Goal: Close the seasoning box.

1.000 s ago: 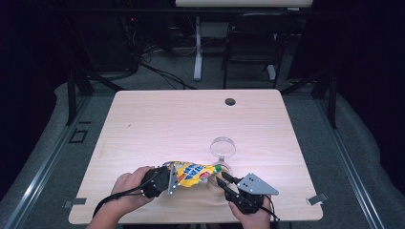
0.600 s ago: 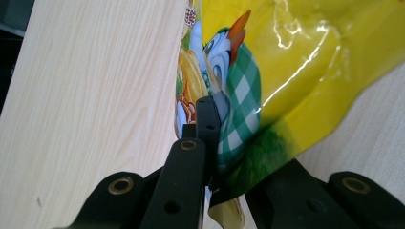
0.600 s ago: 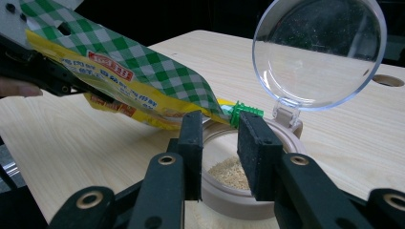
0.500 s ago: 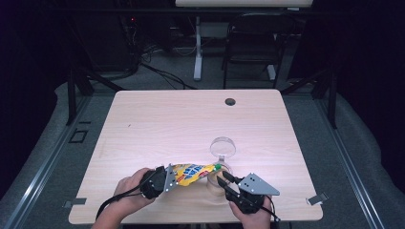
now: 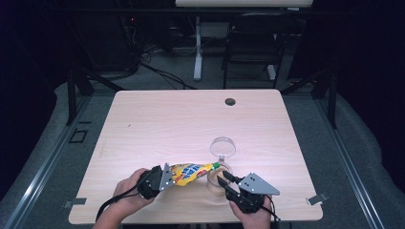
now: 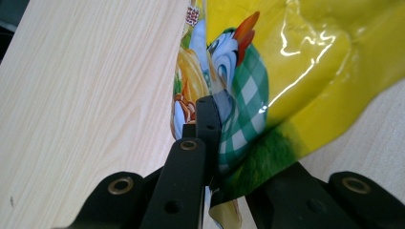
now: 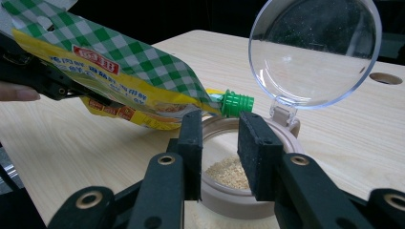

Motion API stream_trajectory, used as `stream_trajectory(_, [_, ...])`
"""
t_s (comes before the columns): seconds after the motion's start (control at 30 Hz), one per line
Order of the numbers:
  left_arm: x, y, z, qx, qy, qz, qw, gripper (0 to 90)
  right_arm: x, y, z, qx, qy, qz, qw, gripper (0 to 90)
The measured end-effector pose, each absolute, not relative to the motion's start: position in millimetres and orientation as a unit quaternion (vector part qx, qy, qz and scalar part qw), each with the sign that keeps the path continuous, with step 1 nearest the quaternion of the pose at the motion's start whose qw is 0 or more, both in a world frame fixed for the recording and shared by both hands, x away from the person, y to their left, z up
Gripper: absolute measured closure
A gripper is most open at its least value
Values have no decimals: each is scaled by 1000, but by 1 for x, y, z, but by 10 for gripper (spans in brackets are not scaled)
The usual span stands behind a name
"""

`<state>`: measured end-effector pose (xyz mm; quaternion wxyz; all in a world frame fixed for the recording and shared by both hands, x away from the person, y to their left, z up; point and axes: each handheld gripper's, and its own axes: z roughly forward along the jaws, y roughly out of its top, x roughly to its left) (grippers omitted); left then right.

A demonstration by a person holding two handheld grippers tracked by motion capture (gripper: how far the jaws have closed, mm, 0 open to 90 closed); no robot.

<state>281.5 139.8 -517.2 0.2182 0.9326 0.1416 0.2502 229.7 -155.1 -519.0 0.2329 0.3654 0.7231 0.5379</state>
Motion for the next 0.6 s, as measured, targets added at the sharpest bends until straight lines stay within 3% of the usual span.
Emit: stream_trajectory(0.6, [291, 162, -521, 910, 208, 215, 285, 872, 231, -155, -520, 367, 726, 533, 232, 699])
